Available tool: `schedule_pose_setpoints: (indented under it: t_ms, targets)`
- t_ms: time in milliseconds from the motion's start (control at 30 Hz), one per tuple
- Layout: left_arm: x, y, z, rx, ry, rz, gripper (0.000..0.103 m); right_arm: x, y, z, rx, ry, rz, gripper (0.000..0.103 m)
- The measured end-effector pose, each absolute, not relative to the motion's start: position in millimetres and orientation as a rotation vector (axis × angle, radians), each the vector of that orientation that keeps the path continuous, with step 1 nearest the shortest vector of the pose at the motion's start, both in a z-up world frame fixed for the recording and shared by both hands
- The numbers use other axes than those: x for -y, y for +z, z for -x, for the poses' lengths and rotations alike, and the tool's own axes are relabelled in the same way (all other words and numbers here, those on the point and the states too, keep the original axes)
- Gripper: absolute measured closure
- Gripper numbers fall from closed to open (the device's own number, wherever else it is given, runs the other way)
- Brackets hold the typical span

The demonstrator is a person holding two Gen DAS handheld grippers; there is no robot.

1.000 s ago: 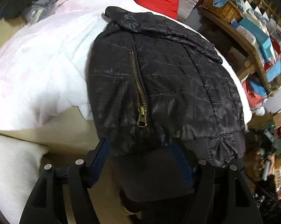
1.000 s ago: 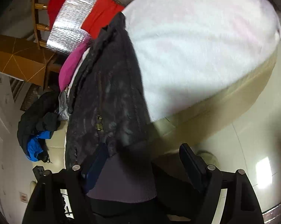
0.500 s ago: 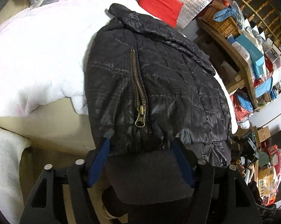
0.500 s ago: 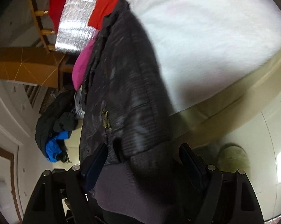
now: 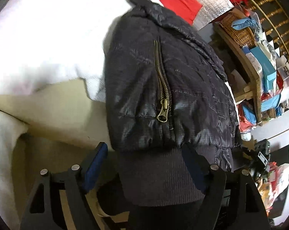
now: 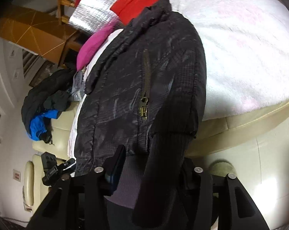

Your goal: Fold large clothes

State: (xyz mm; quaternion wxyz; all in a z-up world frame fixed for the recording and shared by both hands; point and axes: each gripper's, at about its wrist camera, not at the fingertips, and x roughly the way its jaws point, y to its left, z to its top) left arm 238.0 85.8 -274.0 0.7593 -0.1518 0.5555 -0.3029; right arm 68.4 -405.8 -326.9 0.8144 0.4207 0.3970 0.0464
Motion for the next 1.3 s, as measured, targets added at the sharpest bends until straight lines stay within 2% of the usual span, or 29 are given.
schedule_pose_setpoints:
  t_ms: [167,200,233,267,367,400,567,633,700,733,767,800,867,900,933,1000,1033,1200,1233,1300]
  targets:
    - [-76,-283,-246,-1.228,-0.668,0.356,0.023,415,-352,-77,-0.890,0.069,-0.966,0.030]
    - [-76,-281,-247,-1.218,-0.667,0.360,0.026,415,-355,-79,-0.891,0.065,-0.974,0.030]
    - [-76,-279,-247,-1.207,-0.670,0.362,0.036,416,-357,-80,-0.888,0.063,-0.981,0.030]
    - [-76,-278,-246,-1.200,-0.676,0.359,0.045,417,-358,-80,-0.876,0.061,-0.987,0.034]
    - [-71,-266,-241,-1.172,-0.685,0.303,0.062,414,-347,-77,-0.834,0.061,-0.958,0.061]
    - [-67,-261,-238,-1.162,-0.674,0.268,0.063,412,-340,-74,-0.820,0.054,-0.930,0.064]
    - [-56,-241,-230,-1.126,-0.626,0.182,0.066,411,-311,-63,-0.712,0.115,-0.907,0.064]
    - [-61,-242,-233,-1.148,-0.619,0.220,0.061,412,-313,-64,-0.738,0.106,-0.912,0.064]
    - [-65,-247,-238,-1.176,-0.612,0.270,0.049,413,-323,-67,-0.790,0.080,-0.916,0.063]
    - [-66,-249,-240,-1.183,-0.608,0.282,0.043,414,-330,-69,-0.819,0.069,-0.930,0.057]
    - [-66,-252,-242,-1.194,-0.605,0.290,0.041,414,-337,-72,-0.840,0.072,-0.954,0.037]
    - [-64,-255,-243,-1.203,-0.604,0.286,0.041,414,-343,-75,-0.852,0.077,-0.971,0.028]
    - [-60,-256,-243,-1.201,-0.605,0.267,0.043,413,-351,-79,-0.847,0.080,-0.988,0.028]
    - [-58,-254,-242,-1.183,-0.599,0.246,0.048,413,-351,-79,-0.834,0.083,-0.982,0.032]
    - [-57,-252,-241,-1.165,-0.591,0.221,0.063,412,-348,-78,-0.821,0.084,-0.968,0.037]
    - [-57,-245,-238,-1.123,-0.587,0.181,0.079,409,-337,-76,-0.817,0.071,-0.904,0.068]
    - [-58,-242,-237,-1.105,-0.583,0.166,0.082,407,-328,-74,-0.803,0.068,-0.873,0.069]
    - [-71,-226,-235,-1.045,-0.627,0.214,0.081,407,-291,-67,-0.678,0.144,-0.882,0.069]
    - [-72,-226,-236,-1.051,-0.634,0.224,0.079,407,-291,-70,-0.685,0.136,-0.880,0.069]
    - [-74,-232,-240,-1.081,-0.643,0.256,0.068,407,-301,-77,-0.737,0.123,-0.896,0.067]
